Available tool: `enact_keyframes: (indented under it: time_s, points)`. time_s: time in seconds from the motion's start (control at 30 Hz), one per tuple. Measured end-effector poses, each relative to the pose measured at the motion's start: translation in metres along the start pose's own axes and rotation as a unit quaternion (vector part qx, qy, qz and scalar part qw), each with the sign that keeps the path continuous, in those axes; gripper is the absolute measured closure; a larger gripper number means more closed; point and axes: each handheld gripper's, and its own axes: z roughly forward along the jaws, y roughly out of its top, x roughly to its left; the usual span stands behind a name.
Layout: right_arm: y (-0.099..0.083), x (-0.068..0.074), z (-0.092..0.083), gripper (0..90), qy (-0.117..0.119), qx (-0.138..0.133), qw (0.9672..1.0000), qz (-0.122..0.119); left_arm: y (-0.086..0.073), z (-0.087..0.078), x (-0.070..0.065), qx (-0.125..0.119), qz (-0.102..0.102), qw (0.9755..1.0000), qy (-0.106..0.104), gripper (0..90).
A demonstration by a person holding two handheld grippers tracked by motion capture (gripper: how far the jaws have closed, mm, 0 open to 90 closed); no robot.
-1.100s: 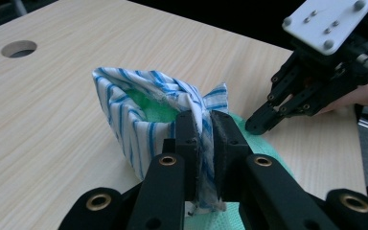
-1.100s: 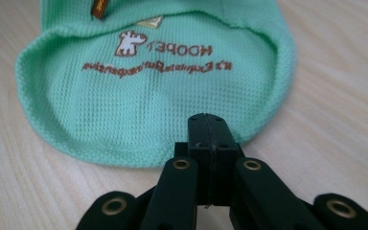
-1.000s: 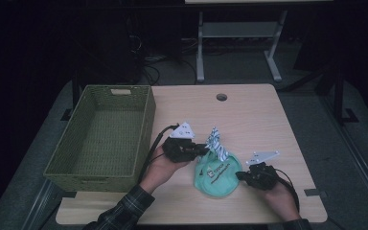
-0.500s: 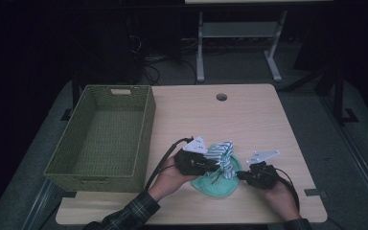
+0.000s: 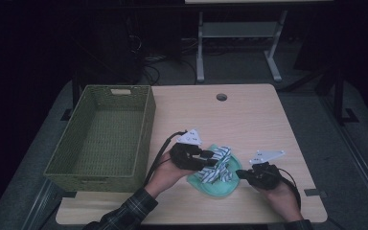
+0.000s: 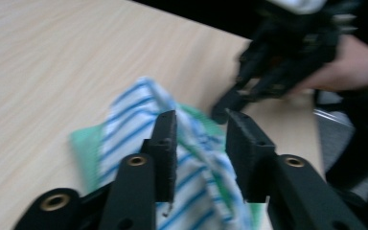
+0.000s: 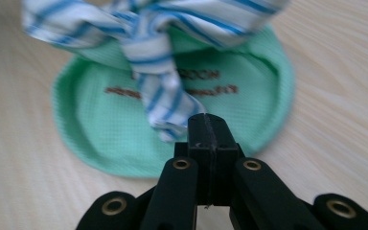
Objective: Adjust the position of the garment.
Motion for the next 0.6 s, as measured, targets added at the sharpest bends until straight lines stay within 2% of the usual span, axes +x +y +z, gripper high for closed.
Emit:
enact_keyframes:
  time_s: [0.07, 0.13, 0.2, 0.23, 0.33, 0.43, 0.6]
  points:
    - [0.002, 0.005, 0.001, 89.8, 0.009, -0.003, 0.9999, -0.005, -0.004, 0.001, 0.008, 0.008, -0.015, 0.9997, 0.016, 70.1]
    - [0.004, 0.010, 0.002, 89.8, 0.015, -0.004, 0.9998, -0.012, -0.009, 0.005, 0.015, 0.019, -0.019, 0.9990, 0.036, 74.4]
    - [0.007, 0.015, 0.006, 89.8, 0.025, -0.004, 0.9995, -0.017, -0.014, 0.011, 0.021, 0.033, -0.023, 0.9980, 0.048, 77.0]
    - [0.008, 0.017, 0.008, 89.8, 0.027, -0.004, 0.9994, -0.020, -0.017, 0.015, 0.024, 0.039, -0.026, 0.9978, 0.048, 78.0]
    - [0.013, 0.021, 0.016, 89.8, 0.032, 0.001, 0.9991, -0.027, -0.023, 0.026, 0.026, 0.063, -0.017, 0.9967, 0.048, 78.9]
    - [0.017, 0.022, 0.023, 89.8, 0.032, 0.000, 0.9988, -0.037, -0.025, 0.035, 0.025, 0.072, -0.014, 0.9966, 0.039, 79.6]
    - [0.021, 0.023, 0.028, 89.9, 0.025, -0.007, 0.9990, -0.037, -0.025, 0.045, 0.019, 0.075, -0.007, 0.9971, 0.013, 82.3]
